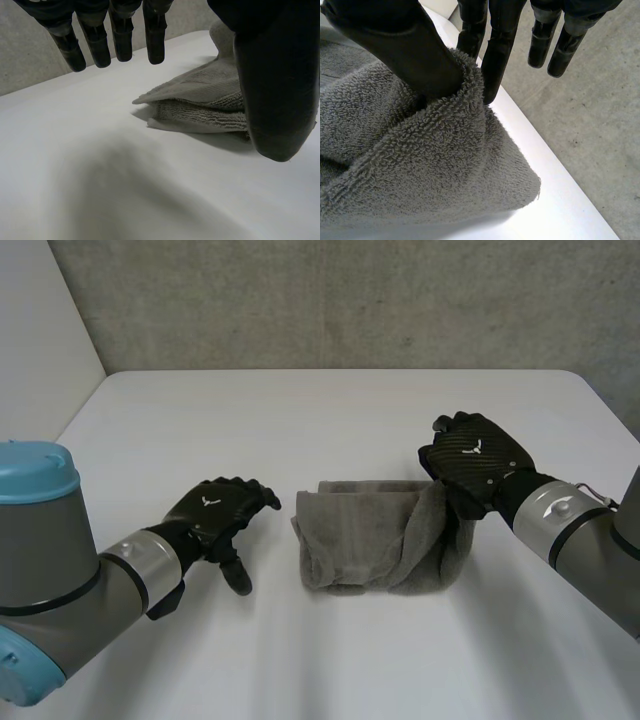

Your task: Fold the towel.

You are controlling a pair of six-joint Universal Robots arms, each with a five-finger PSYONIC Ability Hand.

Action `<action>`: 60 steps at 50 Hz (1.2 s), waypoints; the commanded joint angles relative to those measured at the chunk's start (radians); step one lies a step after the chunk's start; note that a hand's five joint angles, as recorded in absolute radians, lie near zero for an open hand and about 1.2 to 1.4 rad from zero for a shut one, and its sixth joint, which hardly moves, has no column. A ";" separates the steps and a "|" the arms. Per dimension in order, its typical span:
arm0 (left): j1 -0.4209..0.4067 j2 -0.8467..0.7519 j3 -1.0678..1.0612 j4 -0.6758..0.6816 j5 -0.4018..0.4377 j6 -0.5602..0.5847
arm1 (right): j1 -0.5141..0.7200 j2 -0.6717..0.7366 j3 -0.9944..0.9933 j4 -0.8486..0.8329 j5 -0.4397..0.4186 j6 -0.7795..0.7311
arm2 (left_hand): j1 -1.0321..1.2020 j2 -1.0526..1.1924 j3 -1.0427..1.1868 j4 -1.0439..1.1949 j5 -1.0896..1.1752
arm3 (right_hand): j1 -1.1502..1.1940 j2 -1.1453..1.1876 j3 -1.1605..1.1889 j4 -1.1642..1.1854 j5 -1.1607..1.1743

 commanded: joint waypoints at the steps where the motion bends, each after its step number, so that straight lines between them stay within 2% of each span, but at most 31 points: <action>1: 0.039 0.022 0.007 0.005 -0.003 -0.018 | 0.072 0.022 -0.061 -0.009 -0.050 0.008 | -0.060 -0.059 -0.048 -0.054 -0.037 | 0.097 0.096 -0.047 -0.076 0.068; 2: 0.059 0.030 0.009 0.007 -0.003 -0.040 | 0.072 0.022 -0.061 -0.009 -0.050 0.008 | -0.060 -0.059 -0.048 -0.054 -0.037 | 0.097 0.096 -0.047 -0.076 0.068; 4: 0.073 0.040 0.012 0.007 -0.003 -0.066 | 0.172 0.077 -0.107 -0.009 -0.052 0.002 | -0.060 -0.059 -0.048 -0.054 -0.037 | 0.097 0.096 -0.047 -0.076 0.068; 5: 0.073 0.040 0.012 0.007 -0.003 -0.066 | 0.172 0.077 -0.107 -0.009 -0.052 0.002 | -0.060 -0.059 -0.048 -0.054 -0.037 | 0.097 0.096 -0.047 -0.076 0.068; 7: 0.085 0.069 0.023 0.014 -0.003 -0.119 | 0.257 0.134 -0.155 -0.009 -0.047 0.002 | -0.060 -0.059 -0.048 -0.054 -0.037 | 0.097 0.096 -0.047 -0.076 0.068; 15: 0.140 0.122 0.021 0.053 -0.009 -0.193 | 0.385 0.266 -0.236 -0.024 -0.049 0.002 | -0.060 -0.059 -0.048 -0.054 -0.037 | 0.097 0.096 -0.047 -0.076 0.068; 20: 0.146 0.122 0.023 0.054 -0.007 -0.202 | 0.414 0.350 -0.256 -0.027 -0.047 -0.001 | -0.060 -0.059 -0.048 -0.054 -0.037 | 0.097 0.096 -0.047 -0.076 0.068; 26: 0.133 0.109 0.026 0.069 -0.009 -0.204 | 0.414 0.378 -0.246 -0.027 -0.046 -0.001 | -0.060 -0.059 -0.048 -0.054 -0.037 | 0.097 0.096 -0.047 -0.076 0.068; 27: 0.133 0.109 0.026 0.070 -0.009 -0.204 | 0.414 0.373 -0.236 -0.027 -0.044 0.001 | -0.060 -0.059 -0.048 -0.054 -0.037 | -0.004 -0.005 -0.047 -0.076 -0.033; 28: 0.131 0.106 0.029 0.082 -0.012 -0.205 | 0.405 0.361 -0.223 -0.026 -0.044 0.004 | -0.060 -0.059 -0.048 -0.054 -0.037 | -0.569 -0.570 -0.047 -0.076 -0.598; 29: 0.127 0.099 0.033 0.100 -0.013 -0.206 | 0.405 0.361 -0.223 -0.026 -0.044 0.004 | -0.060 -0.059 -0.048 -0.054 -0.037 | -0.574 -0.576 -0.047 -0.076 -0.603; 30: 0.127 0.099 0.033 0.100 -0.013 -0.206 | 0.401 0.341 -0.206 -0.023 -0.040 0.007 | -0.060 -0.059 -0.048 -0.054 -0.037 | -1.002 -1.003 -0.047 -0.076 -1.031; 31: 0.114 0.083 0.049 0.114 -0.018 -0.210 | 0.390 0.306 -0.184 -0.018 -0.041 0.013 | -0.057 -0.056 -0.048 -0.054 -0.034 | -1.125 -1.126 -0.047 -0.076 -1.154; 37: 0.059 0.027 0.144 0.126 -0.052 -0.270 | 0.330 0.165 -0.074 -0.012 -0.046 0.054 | -0.060 -0.059 -0.048 -0.054 -0.037 | -1.125 -1.126 -0.047 -0.076 -1.154; 39: 0.051 0.013 0.170 0.128 -0.062 -0.290 | 0.277 0.058 0.009 -0.009 -0.049 0.115 | -0.060 -0.059 -0.048 -0.054 -0.037 | -1.125 -1.126 -0.047 -0.076 -1.154; 43: 0.031 -0.019 0.224 0.126 -0.067 -0.324 | 0.209 -0.030 0.076 0.005 -0.046 0.189 | -0.060 -0.059 -0.048 -0.054 -0.037 | -1.125 -1.126 -0.047 -0.076 -1.154; 47: -0.040 -0.096 0.305 0.125 -0.067 -0.347 | 0.114 -0.094 0.138 0.046 -0.043 0.304 | -0.057 -0.056 -0.048 -0.054 -0.034 | -1.125 -1.126 -0.047 -0.076 -1.154; 55: -0.130 -0.203 0.352 0.123 -0.073 -0.345 | -0.006 -0.102 0.144 0.075 -0.058 0.491 | -0.054 -0.053 -0.048 -0.054 -0.031 | -1.125 -1.126 -0.047 -0.076 -1.154; 60: -0.176 -0.237 0.365 0.123 -0.079 -0.341 | -0.018 -0.056 0.132 0.071 -0.047 0.542 | -0.054 -0.053 -0.048 -0.054 -0.031 | -1.125 -1.126 -0.047 -0.076 -1.154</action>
